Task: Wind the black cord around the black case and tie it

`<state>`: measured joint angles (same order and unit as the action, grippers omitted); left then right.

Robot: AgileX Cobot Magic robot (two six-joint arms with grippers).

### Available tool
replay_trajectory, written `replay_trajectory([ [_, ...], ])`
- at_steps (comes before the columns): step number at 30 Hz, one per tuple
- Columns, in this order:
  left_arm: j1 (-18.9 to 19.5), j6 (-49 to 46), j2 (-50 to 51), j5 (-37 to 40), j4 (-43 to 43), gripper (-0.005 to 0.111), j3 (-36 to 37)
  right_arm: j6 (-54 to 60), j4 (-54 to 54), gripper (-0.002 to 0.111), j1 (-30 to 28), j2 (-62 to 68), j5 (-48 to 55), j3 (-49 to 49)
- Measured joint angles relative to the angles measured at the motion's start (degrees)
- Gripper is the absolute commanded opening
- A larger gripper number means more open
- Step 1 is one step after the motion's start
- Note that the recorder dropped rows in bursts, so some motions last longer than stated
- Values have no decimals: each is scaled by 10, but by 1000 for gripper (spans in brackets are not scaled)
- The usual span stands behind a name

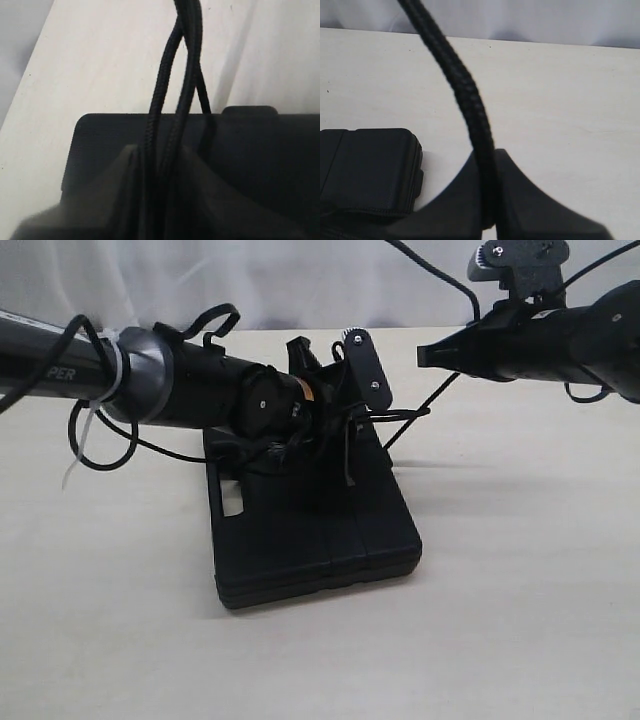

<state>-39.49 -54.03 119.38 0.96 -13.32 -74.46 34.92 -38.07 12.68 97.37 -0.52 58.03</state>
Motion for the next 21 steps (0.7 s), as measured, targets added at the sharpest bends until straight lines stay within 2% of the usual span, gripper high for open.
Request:
replay_trajectory([
  [5,7,-2,1,23,29,0,0,-9,-4,4,0,0,0,0],
  [13,43,-2,0,89,85,0,-1,-13,-5,4,0,-54,49,-1],
  [21,48,-2,-5,124,110,0,-4,-1,-6,4,-4,-60,47,-1],
])
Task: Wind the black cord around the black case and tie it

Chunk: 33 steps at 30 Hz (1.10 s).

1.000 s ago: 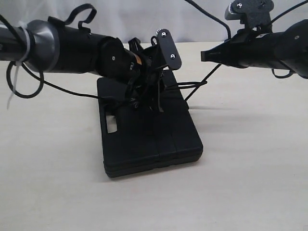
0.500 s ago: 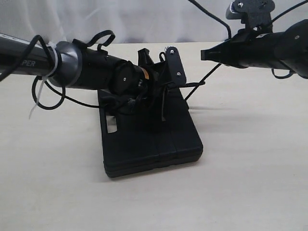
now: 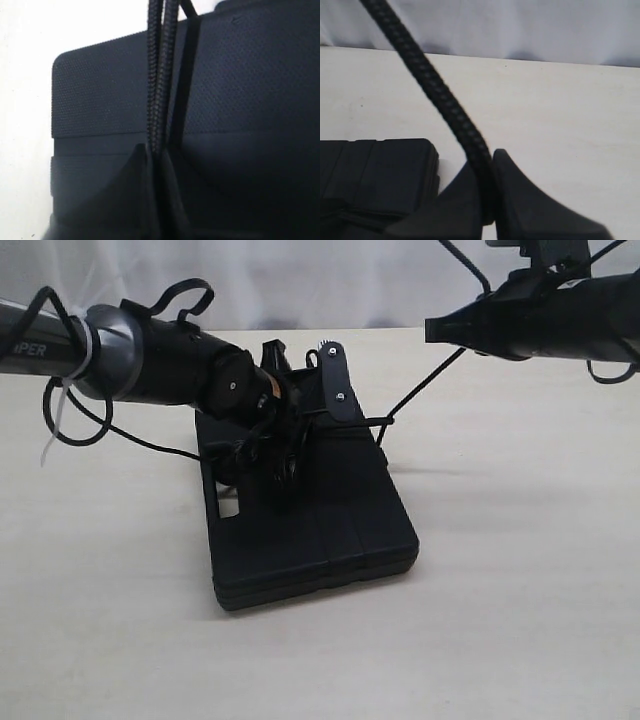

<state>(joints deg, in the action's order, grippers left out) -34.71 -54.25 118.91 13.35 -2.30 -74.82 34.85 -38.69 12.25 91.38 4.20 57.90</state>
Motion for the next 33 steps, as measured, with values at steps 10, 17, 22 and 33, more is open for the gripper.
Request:
replay_trajectory([
  [10,0,-1,-5,39,44,0,-2,-3,0,4,-48,84,-47,0],
  [17,0,-1,-6,43,47,0,-2,-5,-1,4,-86,129,-49,0],
  [22,0,-8,-6,45,47,0,-3,-15,-2,4,-115,137,-22,0],
  [33,0,-12,-7,58,48,0,-6,-17,-2,57,-132,142,-61,1],
])
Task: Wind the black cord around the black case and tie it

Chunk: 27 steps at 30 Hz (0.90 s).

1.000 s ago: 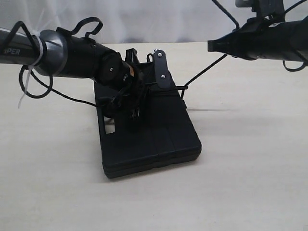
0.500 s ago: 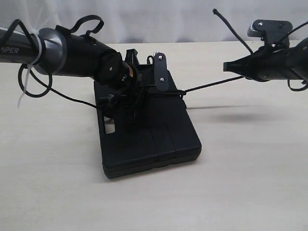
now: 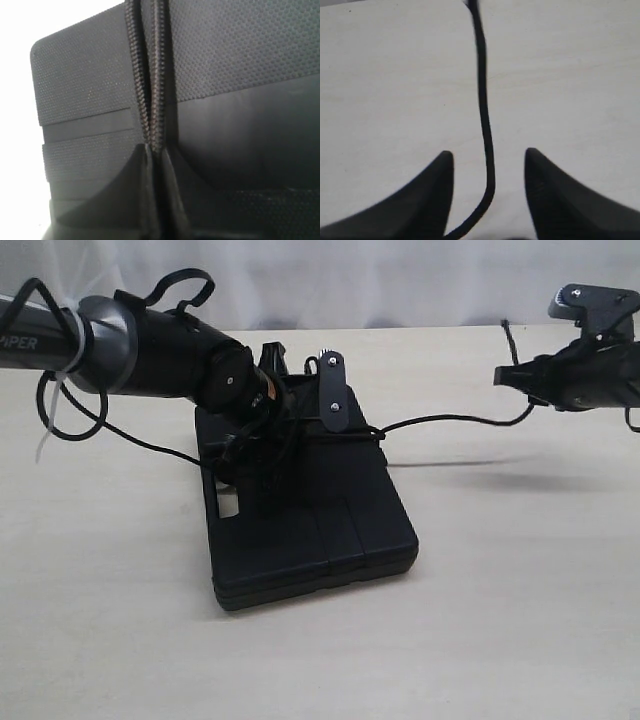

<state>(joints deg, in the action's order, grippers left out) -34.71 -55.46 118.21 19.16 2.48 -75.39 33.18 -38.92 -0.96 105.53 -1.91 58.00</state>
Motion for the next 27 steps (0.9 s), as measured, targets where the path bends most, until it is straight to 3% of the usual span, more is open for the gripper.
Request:
replay_trajectory([
  [8,0,0,0,0,2,0,0,2,-11,57,-5,0,-6,0],
  [13,0,0,0,0,2,0,0,-9,-13,36,-6,9,19,9],
  [16,0,-1,0,0,2,0,0,-11,-15,29,-7,73,111,87],
  [20,0,-1,0,0,0,0,0,-34,40,5,-11,175,174,182],
  [27,0,-2,0,-2,-2,0,0,-83,82,4,-63,229,170,216],
])
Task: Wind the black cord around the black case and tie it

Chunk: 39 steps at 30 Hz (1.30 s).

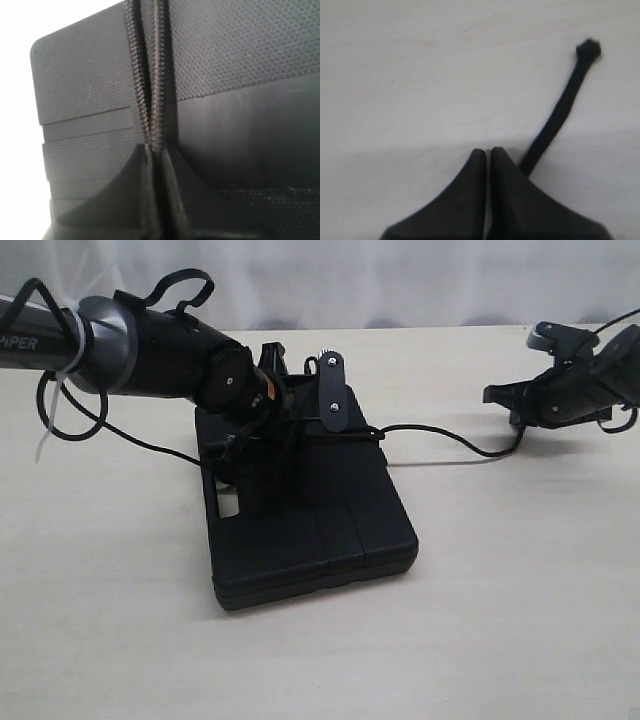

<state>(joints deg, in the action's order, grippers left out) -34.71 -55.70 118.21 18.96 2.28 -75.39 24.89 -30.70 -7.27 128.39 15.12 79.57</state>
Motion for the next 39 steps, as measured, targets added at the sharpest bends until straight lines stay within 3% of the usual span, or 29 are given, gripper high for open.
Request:
replay_trajectory([
  [11,0,0,0,0,-2,0,0,-31,43,4,-86,-1,17,-9],
  [22,0,0,0,0,-6,0,0,-29,85,4,-86,-44,74,-36],
  [28,0,0,0,0,-7,0,0,2,99,5,-41,-121,87,-116],
  [32,0,0,0,0,-7,0,0,28,99,20,-3,-183,42,-153],
  [36,0,0,0,0,-7,0,0,65,99,41,45,-216,31,-183],
  [39,0,0,0,-1,-7,0,0,105,99,50,90,-219,33,-197],
])
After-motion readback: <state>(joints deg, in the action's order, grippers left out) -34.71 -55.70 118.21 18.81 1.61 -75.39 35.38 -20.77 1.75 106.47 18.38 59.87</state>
